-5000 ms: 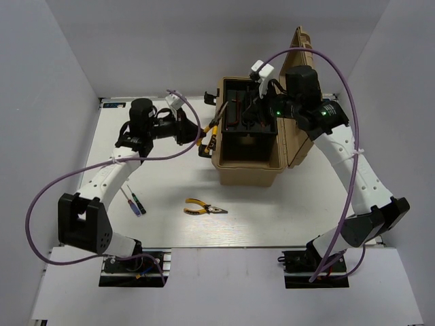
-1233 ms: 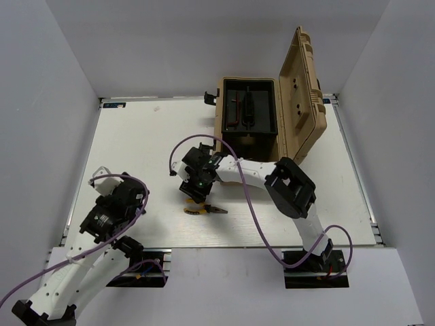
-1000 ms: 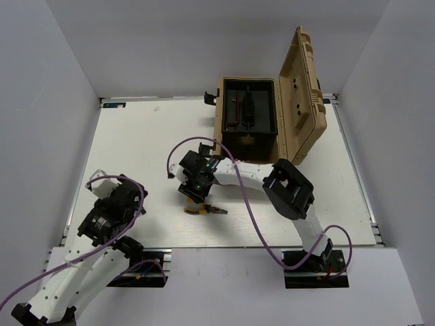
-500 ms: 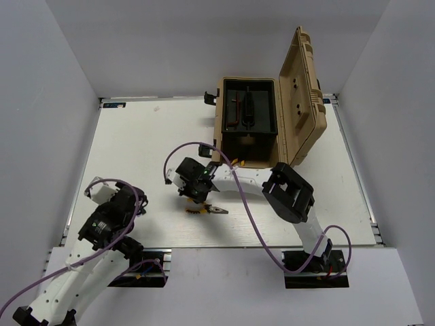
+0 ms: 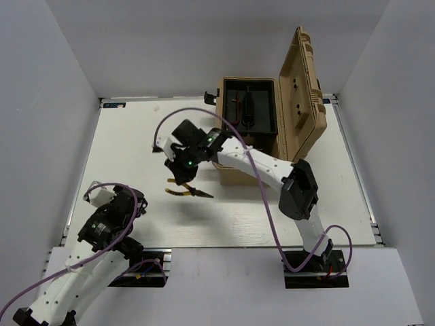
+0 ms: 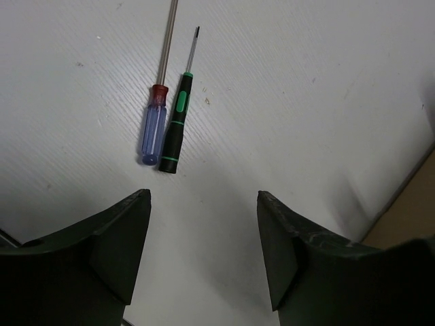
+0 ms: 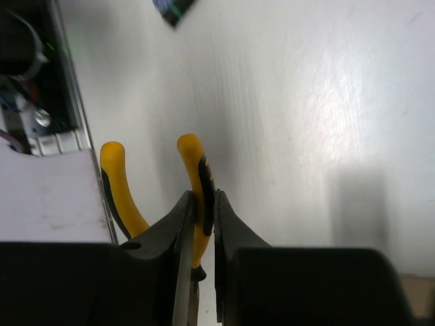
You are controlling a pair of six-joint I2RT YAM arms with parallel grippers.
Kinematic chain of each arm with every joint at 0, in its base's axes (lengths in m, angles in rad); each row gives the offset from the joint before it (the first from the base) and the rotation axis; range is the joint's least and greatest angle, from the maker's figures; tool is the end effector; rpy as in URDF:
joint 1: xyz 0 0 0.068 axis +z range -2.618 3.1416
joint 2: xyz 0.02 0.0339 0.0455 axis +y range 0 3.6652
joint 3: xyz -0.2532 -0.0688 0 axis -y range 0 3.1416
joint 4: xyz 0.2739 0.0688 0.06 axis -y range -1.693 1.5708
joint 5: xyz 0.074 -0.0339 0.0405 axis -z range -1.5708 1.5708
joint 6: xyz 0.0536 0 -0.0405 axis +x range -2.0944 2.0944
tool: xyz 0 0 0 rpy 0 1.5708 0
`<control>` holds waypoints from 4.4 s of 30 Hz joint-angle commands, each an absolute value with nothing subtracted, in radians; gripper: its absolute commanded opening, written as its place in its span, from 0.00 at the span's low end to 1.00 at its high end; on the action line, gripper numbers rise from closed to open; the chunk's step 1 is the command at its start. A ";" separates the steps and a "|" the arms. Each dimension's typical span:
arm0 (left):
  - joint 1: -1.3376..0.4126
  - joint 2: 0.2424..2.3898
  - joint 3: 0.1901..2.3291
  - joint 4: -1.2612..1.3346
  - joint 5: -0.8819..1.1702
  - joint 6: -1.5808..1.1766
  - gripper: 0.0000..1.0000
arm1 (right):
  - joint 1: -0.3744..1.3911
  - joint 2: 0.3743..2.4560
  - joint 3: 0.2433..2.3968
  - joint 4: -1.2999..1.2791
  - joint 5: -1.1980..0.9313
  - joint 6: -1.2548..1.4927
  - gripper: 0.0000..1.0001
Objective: Sort the tools into containers
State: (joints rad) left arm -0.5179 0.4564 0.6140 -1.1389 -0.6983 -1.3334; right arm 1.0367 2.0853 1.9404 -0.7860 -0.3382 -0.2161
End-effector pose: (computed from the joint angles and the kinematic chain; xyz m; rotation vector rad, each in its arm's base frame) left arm 0.1194 -0.0284 0.2317 -1.1194 1.9650 -0.0532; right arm 0.2385 0.4383 0.2538 -1.6352 2.0102 0.7470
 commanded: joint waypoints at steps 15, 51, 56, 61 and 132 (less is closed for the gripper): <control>-0.514 0.522 0.578 -1.080 -0.716 -1.364 0.60 | 0.836 1.795 2.077 -0.677 0.029 -0.330 0.00; -0.482 1.055 0.638 -0.876 -0.779 -1.223 0.47 | 0.540 1.460 1.520 -0.569 -0.423 -0.230 0.04; -0.430 1.115 0.634 -0.775 -0.779 -1.132 0.50 | 0.526 1.390 1.415 -0.548 -0.440 -0.235 0.08; -0.376 1.181 0.612 -0.703 -0.724 -1.080 0.50 | 0.511 1.342 1.355 -0.517 -0.462 -0.227 0.09; -0.477 1.953 1.799 0.161 0.597 -0.579 0.00 | 0.460 1.244 1.578 -0.663 -0.364 -0.204 0.00</control>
